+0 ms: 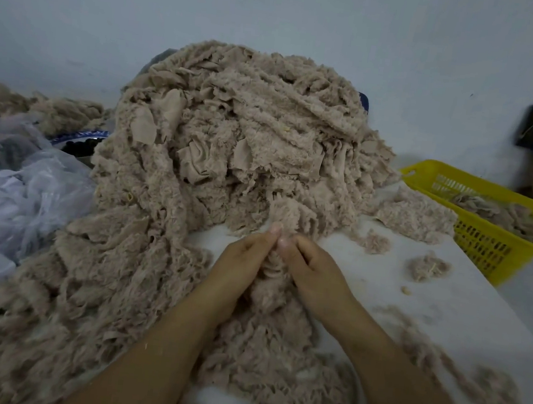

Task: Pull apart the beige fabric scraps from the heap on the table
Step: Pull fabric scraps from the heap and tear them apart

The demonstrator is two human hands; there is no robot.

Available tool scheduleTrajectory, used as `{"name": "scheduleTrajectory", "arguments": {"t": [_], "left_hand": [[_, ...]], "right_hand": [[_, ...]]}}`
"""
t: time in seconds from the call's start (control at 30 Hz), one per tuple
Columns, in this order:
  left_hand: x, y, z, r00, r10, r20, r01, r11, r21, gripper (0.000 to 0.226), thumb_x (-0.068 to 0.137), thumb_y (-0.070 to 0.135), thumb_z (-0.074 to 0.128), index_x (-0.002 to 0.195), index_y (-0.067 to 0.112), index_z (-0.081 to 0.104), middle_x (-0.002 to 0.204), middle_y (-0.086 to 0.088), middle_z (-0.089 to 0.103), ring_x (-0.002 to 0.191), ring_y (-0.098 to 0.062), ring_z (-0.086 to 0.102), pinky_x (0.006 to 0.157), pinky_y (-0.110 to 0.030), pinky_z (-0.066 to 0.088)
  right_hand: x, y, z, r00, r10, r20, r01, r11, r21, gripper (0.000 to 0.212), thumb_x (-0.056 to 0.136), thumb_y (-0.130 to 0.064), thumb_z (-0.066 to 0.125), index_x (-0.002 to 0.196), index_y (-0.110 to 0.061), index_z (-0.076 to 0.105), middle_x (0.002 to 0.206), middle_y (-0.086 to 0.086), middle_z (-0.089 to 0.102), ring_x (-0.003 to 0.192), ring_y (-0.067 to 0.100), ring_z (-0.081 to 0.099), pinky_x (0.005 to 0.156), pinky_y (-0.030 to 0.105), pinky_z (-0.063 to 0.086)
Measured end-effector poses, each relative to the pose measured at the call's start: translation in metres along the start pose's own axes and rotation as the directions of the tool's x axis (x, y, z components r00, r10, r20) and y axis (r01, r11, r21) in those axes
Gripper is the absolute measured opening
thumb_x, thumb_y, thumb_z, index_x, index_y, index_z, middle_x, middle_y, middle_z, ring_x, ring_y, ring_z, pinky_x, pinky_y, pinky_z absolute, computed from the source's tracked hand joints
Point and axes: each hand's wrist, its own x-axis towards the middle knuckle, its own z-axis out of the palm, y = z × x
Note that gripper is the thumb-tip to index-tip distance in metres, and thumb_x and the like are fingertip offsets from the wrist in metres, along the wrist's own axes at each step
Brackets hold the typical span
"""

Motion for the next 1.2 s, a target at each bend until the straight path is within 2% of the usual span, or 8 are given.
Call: {"name": "scheduleTrajectory", "arguments": {"t": [0.17, 0.27, 0.37, 0.53, 0.67, 0.93, 1.13, 1.2], "left_hand": [[0.004, 0.003, -0.003, 0.985, -0.17, -0.027, 0.161, 0.966, -0.201, 0.034, 0.092, 0.042, 0.065, 0.084, 0.009, 0.063, 0.073, -0.01, 0.062, 0.071, -0.025, 0.057, 0.061, -0.031, 0.047], [0.005, 0.004, -0.008, 0.955, -0.286, 0.078, 0.288, 0.83, -0.478, 0.041, 0.095, 0.033, 0.063, 0.116, -0.001, 0.069, 0.114, -0.018, 0.072, 0.103, -0.032, 0.069, 0.085, -0.038, 0.058], [0.005, 0.009, -0.01, 0.932, -0.331, 0.144, 0.35, 0.729, -0.588, 0.04, 0.097, 0.032, 0.059, 0.125, 0.004, 0.066, 0.122, -0.018, 0.069, 0.113, -0.031, 0.067, 0.09, -0.042, 0.056], [0.004, 0.005, -0.003, 0.98, -0.197, -0.001, 0.179, 0.891, -0.418, 0.011, 0.099, 0.016, 0.057, 0.093, 0.013, 0.066, 0.086, -0.01, 0.074, 0.072, -0.016, 0.071, 0.059, -0.027, 0.058], [-0.001, 0.002, 0.006, 0.998, -0.057, 0.01, 0.057, 0.993, -0.104, 0.015, 0.1, 0.023, 0.058, 0.087, 0.015, 0.057, 0.079, -0.009, 0.061, 0.07, -0.019, 0.058, 0.057, -0.024, 0.05], [0.001, 0.008, 0.001, 0.983, -0.184, 0.023, 0.178, 0.9, -0.398, 0.022, 0.096, 0.027, 0.062, 0.08, 0.018, 0.075, 0.09, -0.009, 0.075, 0.085, -0.022, 0.072, 0.071, -0.034, 0.059], [0.004, 0.006, -0.007, 0.981, -0.172, 0.091, 0.19, 0.947, -0.257, 0.059, 0.09, 0.064, 0.052, 0.097, 0.011, 0.076, 0.103, -0.013, 0.074, 0.1, -0.024, 0.071, 0.092, -0.04, 0.055], [0.002, 0.008, -0.007, 0.972, -0.19, 0.14, 0.223, 0.934, -0.28, 0.045, 0.086, 0.054, 0.062, 0.086, 0.011, 0.073, 0.086, -0.012, 0.071, 0.084, -0.022, 0.071, 0.077, -0.033, 0.059]], "right_hand": [[-0.004, 0.004, 0.002, 0.987, -0.044, 0.158, 0.066, 0.988, -0.142, 0.037, 0.104, -0.03, 0.048, 0.068, -0.022, 0.039, 0.058, -0.014, 0.039, 0.053, 0.002, 0.034, 0.053, 0.014, 0.032], [-0.004, 0.004, 0.001, 0.979, -0.012, 0.204, 0.037, 0.992, -0.118, 0.042, 0.104, -0.025, 0.048, 0.065, -0.022, 0.034, 0.056, -0.012, 0.036, 0.052, 0.003, 0.031, 0.052, 0.014, 0.03], [-0.005, 0.004, 0.0, 0.974, 0.032, 0.226, -0.005, 0.993, -0.118, 0.044, 0.104, -0.026, 0.049, 0.063, -0.022, 0.035, 0.054, -0.014, 0.038, 0.05, 0.002, 0.033, 0.052, 0.014, 0.03], [0.001, 0.0, 0.0, 0.989, 0.148, -0.003, -0.148, 0.989, 0.006, 0.056, 0.081, -0.073, 0.044, 0.08, -0.018, 0.051, 0.069, -0.012, 0.054, 0.069, 0.004, 0.052, 0.072, 0.033, 0.042], [0.004, 0.005, 0.0, 0.988, 0.142, -0.054, -0.145, 0.988, -0.046, 0.038, 0.1, -0.048, 0.048, 0.075, -0.023, 0.035, 0.055, -0.02, 0.039, 0.053, -0.001, 0.036, 0.059, 0.023, 0.031], [0.002, -0.001, -0.001, 0.989, -0.067, -0.131, 0.047, 0.987, -0.151, 0.039, 0.104, -0.023, 0.047, 0.067, -0.024, 0.032, 0.063, -0.012, 0.036, 0.057, 0.003, 0.035, 0.056, 0.02, 0.031], [0.003, -0.003, 0.01, 0.936, -0.352, 0.02, 0.3, 0.767, -0.568, 0.02, 0.084, -0.017, 0.055, 0.073, -0.018, 0.038, 0.087, -0.003, 0.048, 0.086, 0.018, 0.043, 0.074, 0.029, 0.036], [0.001, -0.002, 0.015, 0.911, -0.396, 0.112, 0.369, 0.664, -0.65, 0.015, 0.082, -0.02, 0.053, 0.073, -0.019, 0.041, 0.085, -0.001, 0.052, 0.086, 0.018, 0.042, 0.074, 0.03, 0.035]]}}
